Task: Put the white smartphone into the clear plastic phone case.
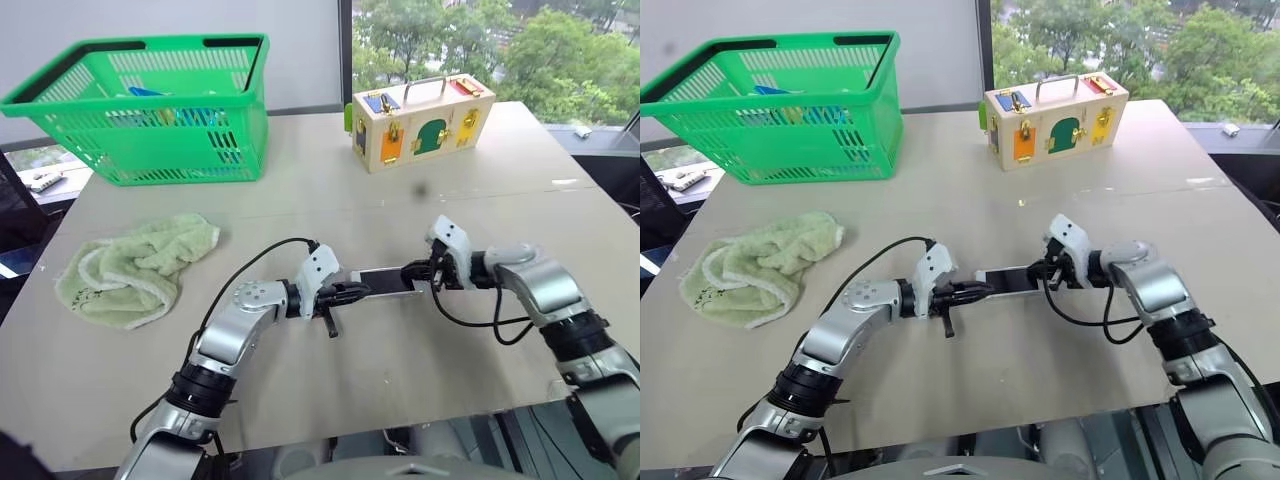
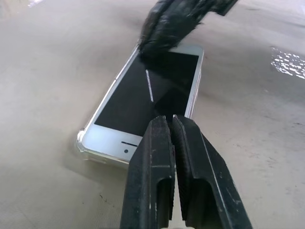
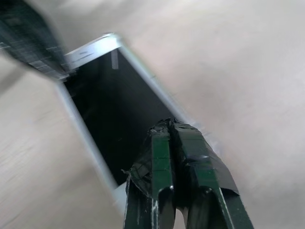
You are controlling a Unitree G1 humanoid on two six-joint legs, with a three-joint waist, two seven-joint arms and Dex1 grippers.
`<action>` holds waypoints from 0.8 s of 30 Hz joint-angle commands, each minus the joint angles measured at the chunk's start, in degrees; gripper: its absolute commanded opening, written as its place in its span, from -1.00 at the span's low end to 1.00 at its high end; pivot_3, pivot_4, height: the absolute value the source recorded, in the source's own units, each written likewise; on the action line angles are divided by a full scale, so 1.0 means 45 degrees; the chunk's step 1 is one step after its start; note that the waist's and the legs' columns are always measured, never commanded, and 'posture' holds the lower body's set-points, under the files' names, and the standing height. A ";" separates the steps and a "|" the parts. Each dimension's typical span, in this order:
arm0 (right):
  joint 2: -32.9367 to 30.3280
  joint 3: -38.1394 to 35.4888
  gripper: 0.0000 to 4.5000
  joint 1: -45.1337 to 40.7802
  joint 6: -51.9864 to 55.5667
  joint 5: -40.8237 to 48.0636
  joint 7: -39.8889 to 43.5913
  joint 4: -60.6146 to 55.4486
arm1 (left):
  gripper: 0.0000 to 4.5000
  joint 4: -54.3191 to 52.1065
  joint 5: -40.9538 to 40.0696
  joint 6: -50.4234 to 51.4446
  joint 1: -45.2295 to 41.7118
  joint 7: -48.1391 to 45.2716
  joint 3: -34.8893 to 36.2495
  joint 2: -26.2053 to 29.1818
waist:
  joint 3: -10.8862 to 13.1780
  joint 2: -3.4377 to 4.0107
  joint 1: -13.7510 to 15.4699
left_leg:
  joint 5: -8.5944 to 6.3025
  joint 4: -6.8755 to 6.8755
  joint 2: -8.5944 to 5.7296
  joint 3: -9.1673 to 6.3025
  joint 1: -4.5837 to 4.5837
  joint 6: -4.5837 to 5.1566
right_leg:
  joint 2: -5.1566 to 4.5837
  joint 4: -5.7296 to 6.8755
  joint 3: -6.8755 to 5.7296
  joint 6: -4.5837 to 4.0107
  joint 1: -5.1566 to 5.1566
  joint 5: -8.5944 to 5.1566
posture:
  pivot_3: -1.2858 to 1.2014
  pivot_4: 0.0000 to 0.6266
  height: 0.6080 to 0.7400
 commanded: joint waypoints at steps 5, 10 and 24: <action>-0.1081 0.1212 -1.00 0.0034 0.0854 -0.0413 0.0579 -0.0722 | -0.93 0.0062 0.0103 0.0230 -0.0135 0.0008 -0.0141 0.0029 | 0.0083 -0.0051 0.0005 | -0.0003 -0.0001 0.0002 0.0005 -0.0047 0.0004 | 0.0025 0.0000 0.0004 -0.0010 -0.0048 -0.0018 | 0.03 -0.52 0.99; -0.1853 0.2906 -1.00 -0.0495 0.0998 -0.1552 0.0886 -0.0218 | -0.93 -0.0071 0.0093 0.0293 -0.0179 0.0054 -0.0145 0.0010 | 0.0124 -0.0086 0.0011 | -0.0008 0.0002 0.0003 0.0010 -0.0040 0.0005 | 0.0005 -0.0001 0.0003 -0.0011 -0.0049 -0.0020 | 0.03 -0.52 0.99; -0.1253 0.6159 -1.00 -0.1349 0.0253 -0.3623 0.3174 0.1565 | -0.93 -0.0458 0.0062 0.0445 0.0075 0.0329 -0.0174 -0.0048 | -0.0040 -0.0236 0.0011 | -0.0022 -0.0004 0.0027 -0.0051 -0.0010 -0.0017 | -0.0010 -0.0005 -0.0059 -0.0027 -0.0018 -0.0049 | 0.03 -0.52 0.99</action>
